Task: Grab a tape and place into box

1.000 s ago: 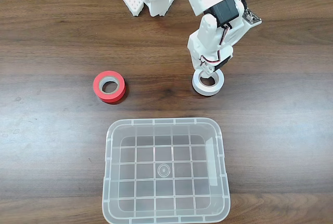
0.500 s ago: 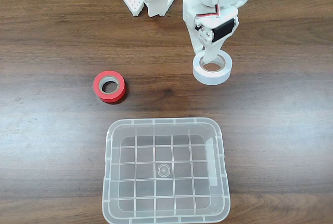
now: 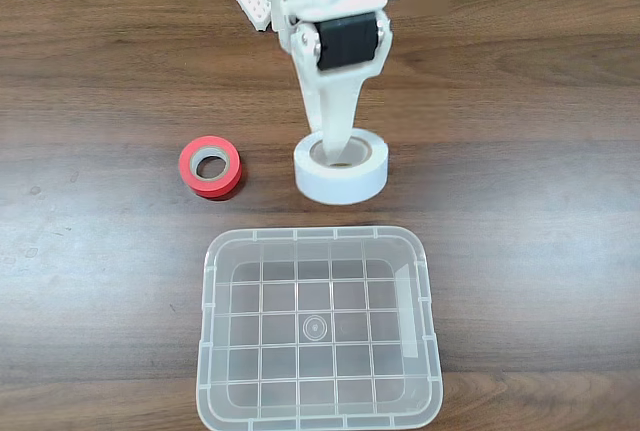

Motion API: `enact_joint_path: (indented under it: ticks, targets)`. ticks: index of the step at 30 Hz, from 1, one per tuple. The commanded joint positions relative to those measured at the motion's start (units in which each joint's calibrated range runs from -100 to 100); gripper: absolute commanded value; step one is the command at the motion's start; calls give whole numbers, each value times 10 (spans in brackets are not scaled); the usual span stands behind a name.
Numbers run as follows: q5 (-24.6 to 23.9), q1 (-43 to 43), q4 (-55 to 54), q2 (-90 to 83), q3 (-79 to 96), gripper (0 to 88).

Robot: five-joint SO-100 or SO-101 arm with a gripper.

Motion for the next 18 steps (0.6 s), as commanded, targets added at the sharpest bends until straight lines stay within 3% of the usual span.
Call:
enact_joint_path:
  ticks: [1,18]
  targets:
    - [-3,37,-44,87,-136,12]
    - [-3,37,-71,419,-432,12]
